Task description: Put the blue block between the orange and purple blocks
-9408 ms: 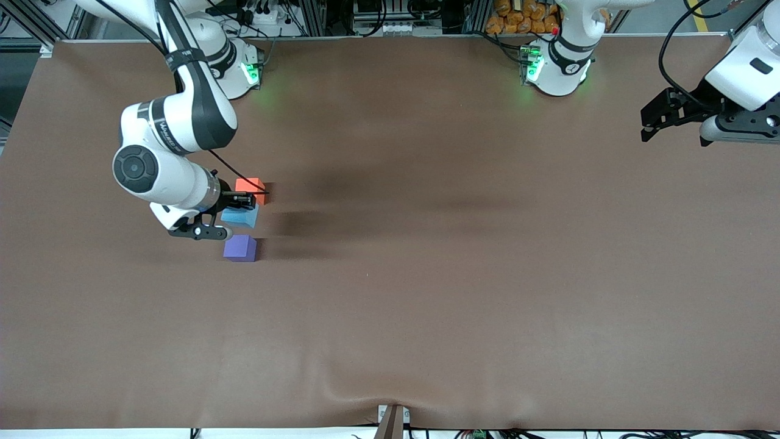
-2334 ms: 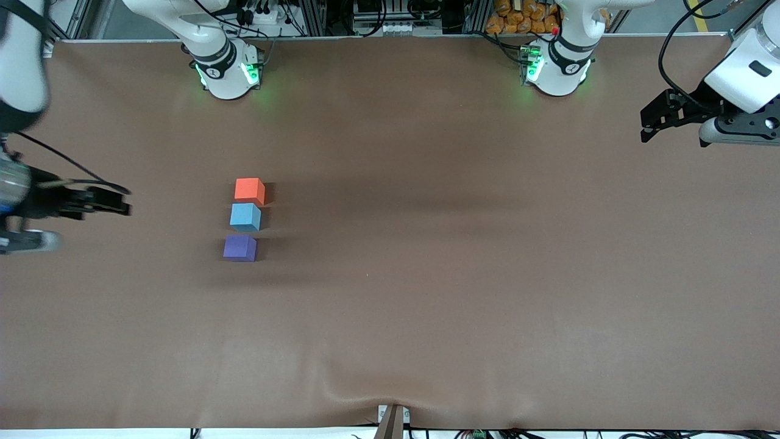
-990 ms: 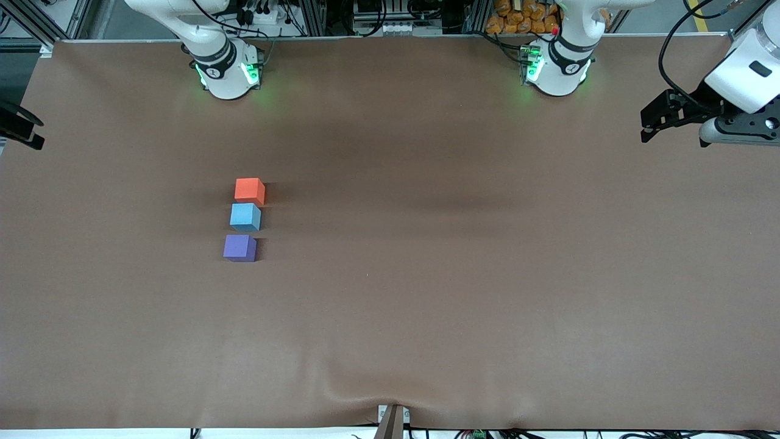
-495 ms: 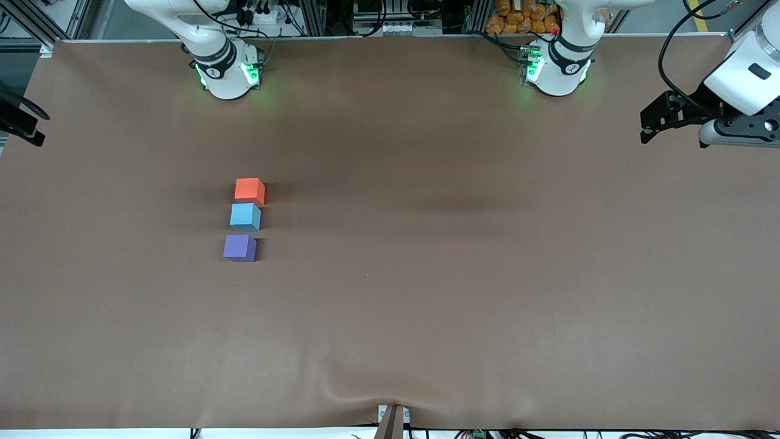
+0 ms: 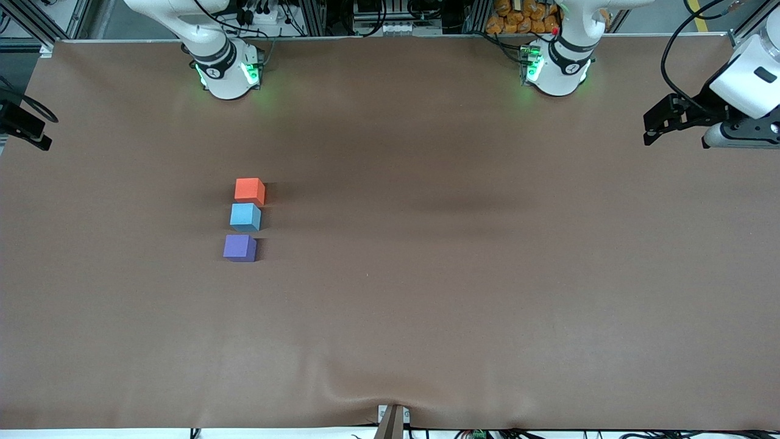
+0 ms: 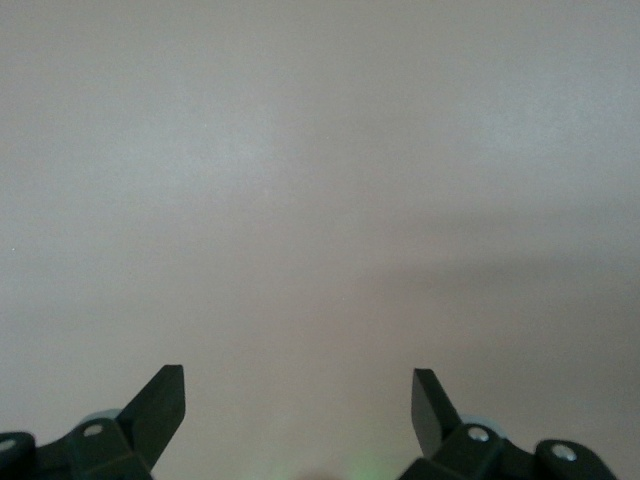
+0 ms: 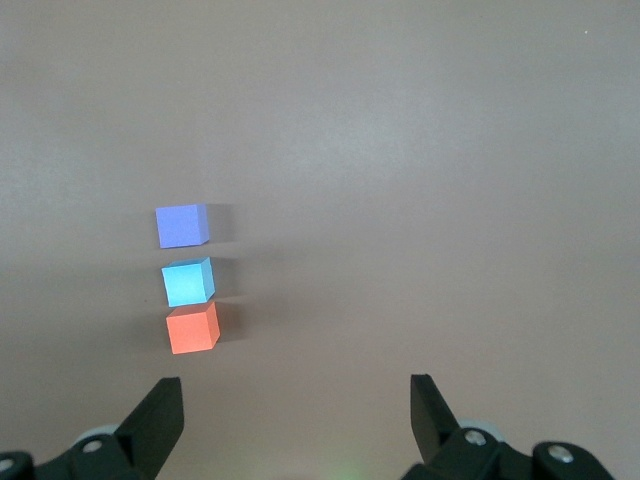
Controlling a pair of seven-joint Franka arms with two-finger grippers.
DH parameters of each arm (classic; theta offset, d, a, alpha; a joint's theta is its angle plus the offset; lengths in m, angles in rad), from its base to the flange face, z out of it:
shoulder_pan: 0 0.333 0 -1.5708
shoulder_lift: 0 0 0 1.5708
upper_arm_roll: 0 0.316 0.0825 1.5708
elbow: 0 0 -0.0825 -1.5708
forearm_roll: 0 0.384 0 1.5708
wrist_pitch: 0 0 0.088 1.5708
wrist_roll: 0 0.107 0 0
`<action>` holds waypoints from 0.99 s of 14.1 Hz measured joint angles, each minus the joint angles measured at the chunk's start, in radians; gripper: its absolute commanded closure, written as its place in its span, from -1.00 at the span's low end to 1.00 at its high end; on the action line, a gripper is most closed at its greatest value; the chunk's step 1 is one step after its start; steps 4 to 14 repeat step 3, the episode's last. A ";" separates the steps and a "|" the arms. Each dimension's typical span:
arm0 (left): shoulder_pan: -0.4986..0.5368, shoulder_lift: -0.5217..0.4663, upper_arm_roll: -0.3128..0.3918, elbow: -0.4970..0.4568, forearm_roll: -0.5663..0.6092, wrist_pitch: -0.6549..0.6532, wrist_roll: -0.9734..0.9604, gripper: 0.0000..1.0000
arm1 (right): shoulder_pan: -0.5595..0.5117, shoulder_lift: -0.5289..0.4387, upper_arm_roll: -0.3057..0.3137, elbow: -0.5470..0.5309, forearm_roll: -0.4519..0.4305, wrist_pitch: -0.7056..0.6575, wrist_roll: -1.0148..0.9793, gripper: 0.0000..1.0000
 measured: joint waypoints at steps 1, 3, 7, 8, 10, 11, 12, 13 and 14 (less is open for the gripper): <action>0.001 0.000 0.001 0.000 0.000 0.000 0.000 -1.00 | 0.000 0.000 0.000 0.000 0.000 0.000 0.000 -1.00; 0.003 0.000 0.001 0.000 0.000 0.000 0.000 -1.00 | 0.000 0.000 0.000 -0.001 0.000 0.000 0.000 -1.00; 0.003 0.000 0.001 0.000 0.000 0.000 0.000 -1.00 | 0.000 0.000 0.000 -0.001 0.000 0.000 0.000 -1.00; 0.003 0.000 0.001 0.000 0.000 0.000 0.000 -1.00 | 0.000 0.000 0.000 -0.001 0.000 0.000 0.000 -1.00; 0.003 0.000 0.001 0.000 0.000 0.000 0.000 -1.00 | 0.000 0.000 0.000 -0.001 0.000 0.000 0.000 -1.00; 0.003 0.000 0.001 0.000 0.000 0.000 0.000 -1.00 | 0.000 0.000 0.000 -0.001 0.000 0.000 0.000 -1.00; 0.003 0.000 0.001 0.000 0.000 0.000 0.000 -1.00 | 0.000 0.000 0.000 -0.001 0.000 0.000 0.000 -1.00; 0.003 0.000 0.001 0.000 0.000 0.000 0.000 -1.00 | 0.000 0.000 0.000 -0.001 0.000 0.000 0.000 -1.00; 0.003 0.000 0.001 0.000 0.000 0.000 0.000 -1.00 | 0.000 0.000 0.000 -0.001 0.000 0.000 0.000 -1.00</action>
